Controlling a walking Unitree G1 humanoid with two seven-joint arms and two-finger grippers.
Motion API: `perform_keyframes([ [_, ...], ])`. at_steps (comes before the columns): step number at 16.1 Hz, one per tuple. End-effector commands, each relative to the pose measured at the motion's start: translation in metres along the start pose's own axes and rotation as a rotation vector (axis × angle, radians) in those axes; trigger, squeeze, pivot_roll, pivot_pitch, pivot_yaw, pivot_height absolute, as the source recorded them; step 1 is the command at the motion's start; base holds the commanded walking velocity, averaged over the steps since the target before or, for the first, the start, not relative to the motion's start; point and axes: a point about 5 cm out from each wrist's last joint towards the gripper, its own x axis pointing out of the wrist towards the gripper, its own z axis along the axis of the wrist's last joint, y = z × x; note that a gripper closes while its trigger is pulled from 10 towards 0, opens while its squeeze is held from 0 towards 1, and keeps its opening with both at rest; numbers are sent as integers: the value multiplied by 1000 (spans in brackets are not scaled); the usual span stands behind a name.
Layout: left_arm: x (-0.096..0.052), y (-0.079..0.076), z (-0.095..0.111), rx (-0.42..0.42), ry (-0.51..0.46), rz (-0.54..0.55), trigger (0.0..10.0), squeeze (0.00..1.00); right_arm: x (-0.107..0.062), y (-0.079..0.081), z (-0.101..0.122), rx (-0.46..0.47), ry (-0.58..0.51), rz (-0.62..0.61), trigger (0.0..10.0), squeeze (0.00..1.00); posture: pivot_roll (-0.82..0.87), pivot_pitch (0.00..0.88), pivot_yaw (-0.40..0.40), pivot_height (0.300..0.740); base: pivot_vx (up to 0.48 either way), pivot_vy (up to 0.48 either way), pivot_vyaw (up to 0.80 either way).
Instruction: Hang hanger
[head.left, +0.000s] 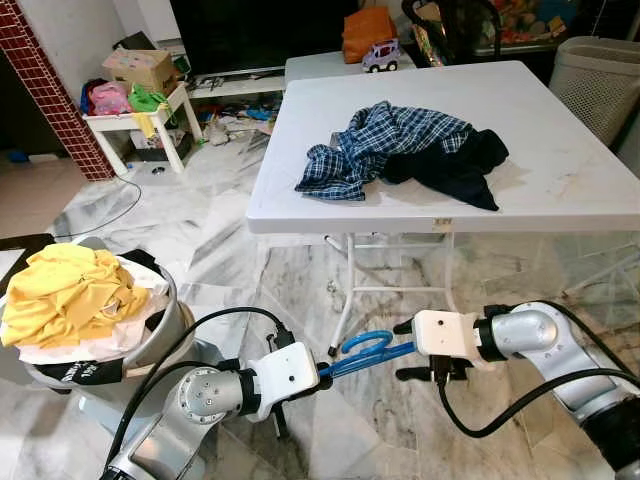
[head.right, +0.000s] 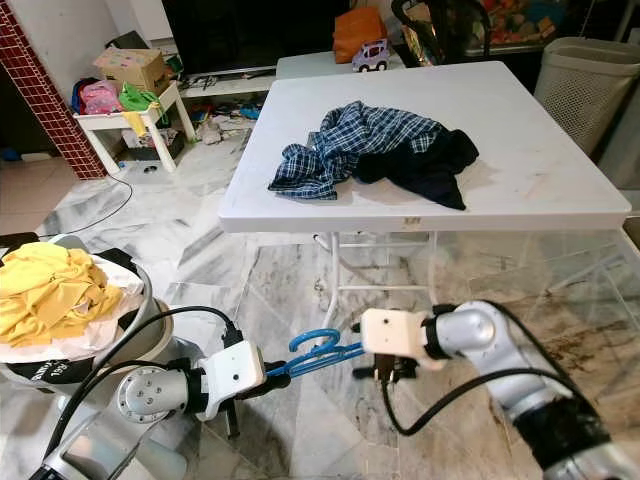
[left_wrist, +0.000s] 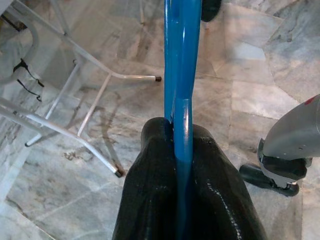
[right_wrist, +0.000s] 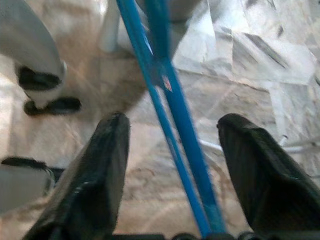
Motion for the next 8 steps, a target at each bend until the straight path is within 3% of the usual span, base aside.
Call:
perform_keyframes([
  [1, -1, 0, -3, 16, 15, -13, 10000, 0, 0, -4, 2, -34, 8, -5, 0, 0, -81, 0, 111, 740, 0, 0, 0],
  [8, 1, -3, -4, 30, 16, -26, 10000, 0, 2, 1, -3, -42, 36, 40, 0, 0, -86, 0, 110, 740, 0, 0, 0],
])
